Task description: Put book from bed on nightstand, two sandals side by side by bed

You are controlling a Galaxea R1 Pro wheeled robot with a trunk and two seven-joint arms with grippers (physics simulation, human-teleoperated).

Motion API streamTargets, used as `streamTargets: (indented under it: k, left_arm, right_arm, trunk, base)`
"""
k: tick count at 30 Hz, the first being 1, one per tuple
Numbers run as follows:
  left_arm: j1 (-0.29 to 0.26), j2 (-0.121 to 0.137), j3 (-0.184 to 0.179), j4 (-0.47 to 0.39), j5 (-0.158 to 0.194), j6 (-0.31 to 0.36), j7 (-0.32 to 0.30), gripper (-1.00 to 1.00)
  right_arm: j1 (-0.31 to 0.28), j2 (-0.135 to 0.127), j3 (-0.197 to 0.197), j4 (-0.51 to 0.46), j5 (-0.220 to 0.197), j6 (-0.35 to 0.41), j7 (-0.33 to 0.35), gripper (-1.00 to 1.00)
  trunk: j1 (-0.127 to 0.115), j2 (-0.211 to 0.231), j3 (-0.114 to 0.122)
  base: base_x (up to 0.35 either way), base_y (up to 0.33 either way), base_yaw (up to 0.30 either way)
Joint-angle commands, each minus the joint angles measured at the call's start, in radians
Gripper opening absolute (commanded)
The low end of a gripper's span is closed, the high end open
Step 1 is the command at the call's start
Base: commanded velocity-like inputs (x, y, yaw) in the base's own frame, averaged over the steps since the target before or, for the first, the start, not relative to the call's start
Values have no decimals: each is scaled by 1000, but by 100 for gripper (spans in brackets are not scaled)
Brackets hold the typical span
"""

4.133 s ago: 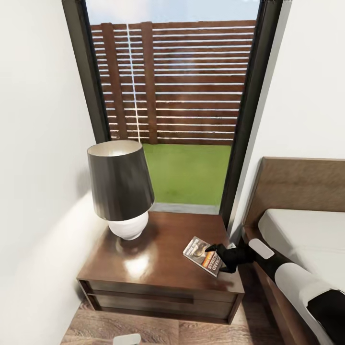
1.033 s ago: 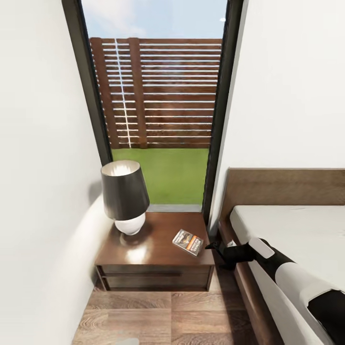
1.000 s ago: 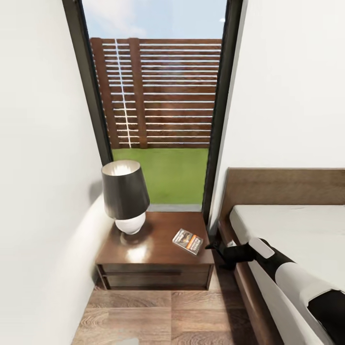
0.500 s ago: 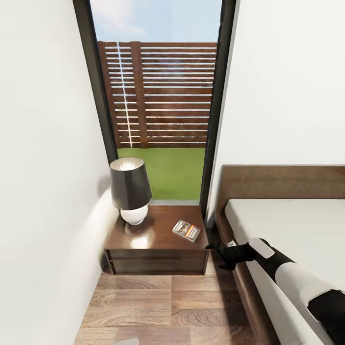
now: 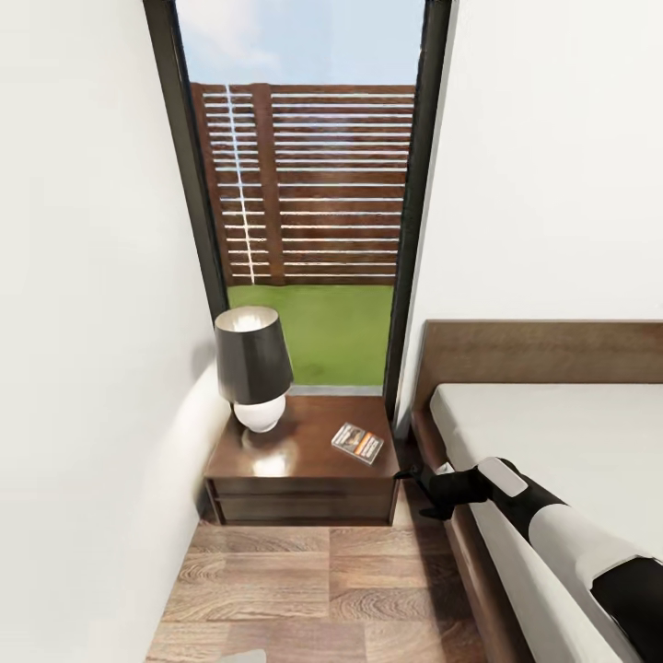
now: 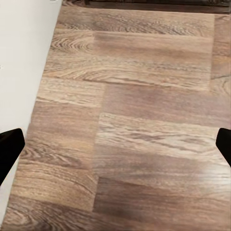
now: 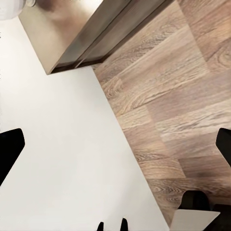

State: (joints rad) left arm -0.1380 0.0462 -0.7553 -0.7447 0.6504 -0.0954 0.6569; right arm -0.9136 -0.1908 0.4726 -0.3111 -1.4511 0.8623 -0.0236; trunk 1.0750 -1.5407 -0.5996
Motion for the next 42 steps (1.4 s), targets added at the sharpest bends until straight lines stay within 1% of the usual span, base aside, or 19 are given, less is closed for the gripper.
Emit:
streamTargets:
  k: [1, 5, 11, 14, 16, 17, 22, 25, 28, 30, 31, 32, 37, 41, 42]
  left_arm:
    - [-2, 0, -8, 16, 11, -9, 6, 100]
    - [-9, -5, -10, 45, 15, -8, 5, 100]
    - [-45, -11, 2, 66, 66, -3, 2, 100]
    - [-80, -12, 5, 68, 90, 10, 1, 100]
    - [-107, -13, 7, 69, 100, 32, 1, 100]
    - [-134, -13, 8, 70, 106, 66, 1, 100]
    - [-206, -14, 10, 72, 113, 174, 2, 100]
    - [-242, -14, 11, 72, 115, 213, 2, 100]
    - [-268, -14, 11, 73, 116, 233, 2, 100]
    - [-282, -14, 11, 73, 116, 240, 1, 100]
    - [-292, -14, 11, 73, 116, 245, 1, 100]
    - [-296, -14, 11, 73, 116, 247, 0, 100]
    - [-306, -14, 12, 76, 116, 251, -26, 100]
    - [-309, -14, 13, 96, 115, 250, -61, 100]
    - [-310, -15, 16, 109, 114, 248, -75, 100]
  right_arm:
    - [-1, -1, 6, -1, -5, 0, -2, 100]
    - [-1, 1, 8, -1, -5, -7, -2, 100]
    - [-1, 2, 13, -2, -2, -50, -4, 100]
    - [-1, 3, 23, -1, 18, -89, -7, 100]
    - [-1, 4, 37, -1, 48, -124, -9, 100]
    - [-1, 4, 56, -1, 88, -161, -11, 100]
    - [-1, 7, 98, 5, 205, -263, -14, 100]
    - [0, 15, 115, 10, 288, -350, -21, 100]
    - [9, 29, 128, 14, 380, -439, -42, 100]
    - [21, 44, 132, 16, 443, -486, -68, 100]
    - [35, 63, 135, 17, 505, -522, -98, 100]
    - [44, 74, 137, 18, 534, -535, -113, 100]
    - [96, 124, 140, 19, 660, -602, -170, 100]
    - [134, 147, 140, 29, 738, -674, -194, 100]
    - [152, 153, 140, 46, 764, -711, -201, 100]
  trunk:
    - [-4, 7, 2]
    - [-19, 35, 15]
    - [-42, 77, 34]
    - [-54, 98, 43]
    - [-61, 112, 49]
    - [-65, 119, 52]
    - [-84, 154, 68]
    - [-96, 175, 77]
    - [-107, 196, 87]
    - [-115, 210, 93]
    - [-119, 217, 96]
    - [-123, 224, 99]
    - [-142, 259, 115]
    - [-157, 287, 128]
    - [-161, 294, 131]
  base:
    - [0, 0, 0]
    - [0, 0, 0]
    - [0, 0, 0]
    - [0, 0, 0]
    - [0, 0, 0]
    - [0, 0, 0]
    - [0, 0, 0]
    - [0, 0, 0]
    - [0, 0, 0]
    - [0, 0, 0]
    - [0, 0, 0]
    - [0, 0, 0]
    - [0, 0, 0]
    - [0, 0, 0]
    - [0, 0, 0]
